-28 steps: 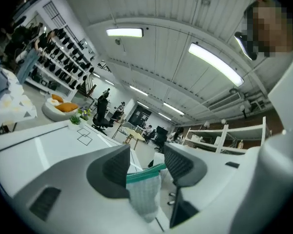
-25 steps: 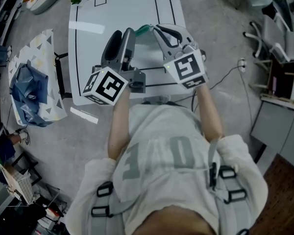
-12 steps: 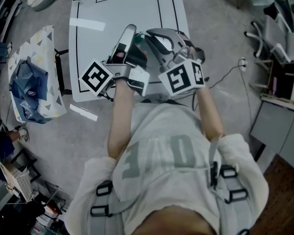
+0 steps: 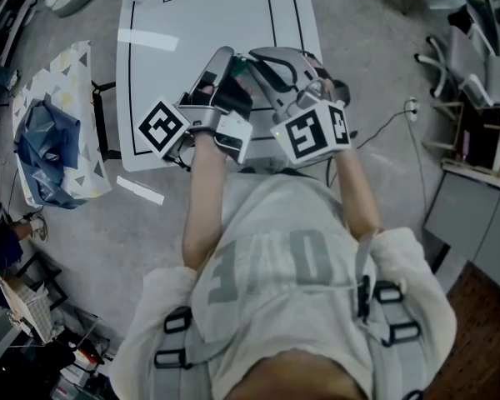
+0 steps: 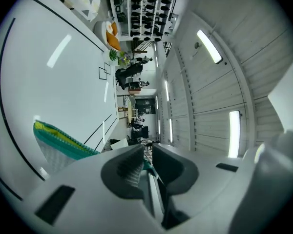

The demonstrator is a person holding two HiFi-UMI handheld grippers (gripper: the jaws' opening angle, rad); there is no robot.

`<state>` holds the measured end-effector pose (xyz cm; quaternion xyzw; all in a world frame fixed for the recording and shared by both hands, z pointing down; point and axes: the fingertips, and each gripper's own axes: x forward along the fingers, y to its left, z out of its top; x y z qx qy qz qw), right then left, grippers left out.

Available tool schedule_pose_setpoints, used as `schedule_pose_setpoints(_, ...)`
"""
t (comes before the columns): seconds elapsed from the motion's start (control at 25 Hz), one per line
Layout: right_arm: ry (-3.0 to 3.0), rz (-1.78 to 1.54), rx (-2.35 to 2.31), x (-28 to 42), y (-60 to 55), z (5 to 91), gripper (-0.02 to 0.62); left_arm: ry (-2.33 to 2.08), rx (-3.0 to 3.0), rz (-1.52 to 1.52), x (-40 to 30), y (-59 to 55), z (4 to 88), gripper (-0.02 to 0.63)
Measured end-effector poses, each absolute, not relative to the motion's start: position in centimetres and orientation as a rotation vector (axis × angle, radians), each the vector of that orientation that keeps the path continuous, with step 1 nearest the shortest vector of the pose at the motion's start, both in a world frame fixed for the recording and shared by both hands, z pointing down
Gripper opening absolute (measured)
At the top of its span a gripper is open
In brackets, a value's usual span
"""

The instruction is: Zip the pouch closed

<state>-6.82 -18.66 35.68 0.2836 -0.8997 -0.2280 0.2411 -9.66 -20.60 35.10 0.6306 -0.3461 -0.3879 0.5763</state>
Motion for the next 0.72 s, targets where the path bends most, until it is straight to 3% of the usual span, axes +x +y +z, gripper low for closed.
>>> schedule_pose_setpoints(0.24, -2.465, -0.602, 0.789, -6.6, -18.3, 36.6, 0.021, -0.806, 1.48, -0.897, -9.6, -20.5, 35.2, 0.011)
schedule_pose_setpoints(0.72, -2.458, -0.601, 0.794, -6.8, -18.7, 36.5, 0.021, -0.872, 1.52, -0.871, -10.0, -20.6, 35.4, 0.008)
